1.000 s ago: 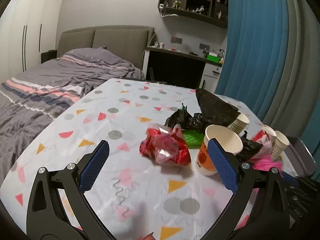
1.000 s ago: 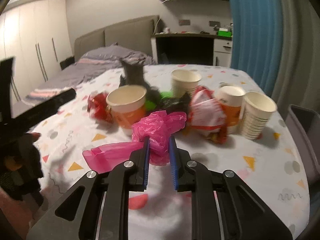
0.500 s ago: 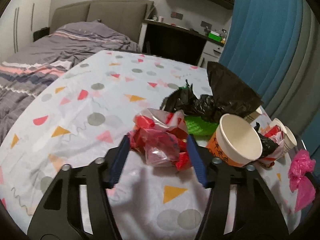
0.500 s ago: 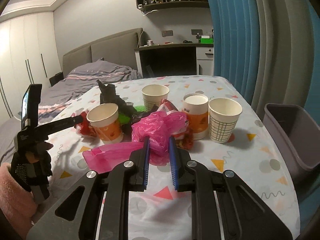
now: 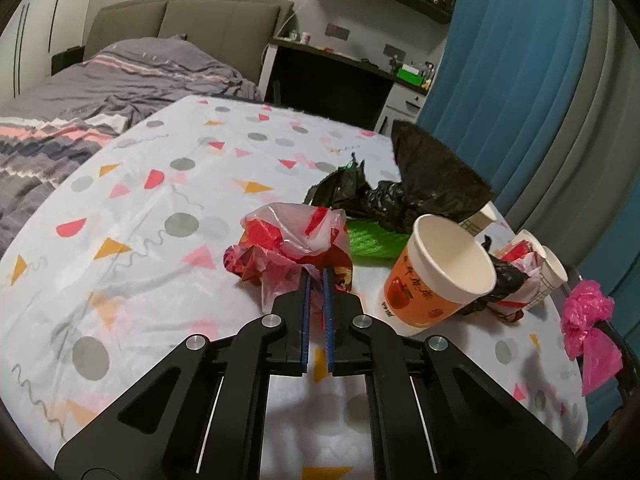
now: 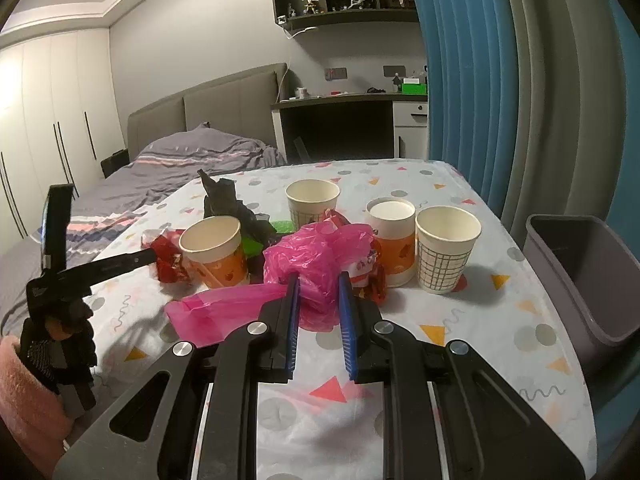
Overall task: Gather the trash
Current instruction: 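Grasp the red plastic bag with the left tool while the right tool grasps the pink bag, then carry the red bag and pink bag in both tools over the grey bin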
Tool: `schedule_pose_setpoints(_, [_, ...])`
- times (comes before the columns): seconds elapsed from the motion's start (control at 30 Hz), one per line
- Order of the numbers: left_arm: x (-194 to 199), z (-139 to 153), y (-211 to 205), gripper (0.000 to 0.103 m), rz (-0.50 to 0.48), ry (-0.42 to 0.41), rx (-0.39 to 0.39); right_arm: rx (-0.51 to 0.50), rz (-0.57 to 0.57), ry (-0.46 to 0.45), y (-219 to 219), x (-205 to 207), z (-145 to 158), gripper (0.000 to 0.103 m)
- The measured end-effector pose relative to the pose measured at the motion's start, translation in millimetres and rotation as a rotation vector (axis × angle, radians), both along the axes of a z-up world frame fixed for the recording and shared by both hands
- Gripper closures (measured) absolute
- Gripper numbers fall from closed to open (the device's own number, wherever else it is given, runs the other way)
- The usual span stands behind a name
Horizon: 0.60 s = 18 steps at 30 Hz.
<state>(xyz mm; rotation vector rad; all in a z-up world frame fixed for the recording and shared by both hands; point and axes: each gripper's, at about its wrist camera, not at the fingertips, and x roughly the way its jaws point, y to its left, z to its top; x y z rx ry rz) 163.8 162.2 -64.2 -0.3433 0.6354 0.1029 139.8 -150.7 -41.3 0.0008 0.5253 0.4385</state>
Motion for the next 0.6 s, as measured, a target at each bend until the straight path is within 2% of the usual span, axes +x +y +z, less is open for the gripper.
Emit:
schedule_pose_setpoints(0.37, [-61.3,52.6,-22.7,0.098,0.013,-0.170,0.096,0.028,-0.025,-0.042,-13.1,-10.9,12.4,0.084])
schedule_pose_setpoints(0.6, [-82.3,81.0,-54.2,0.098,-0.046,-0.250,0.127,0.055,-0.037,-0.076,-26.7,-21.3,21.7,0.084])
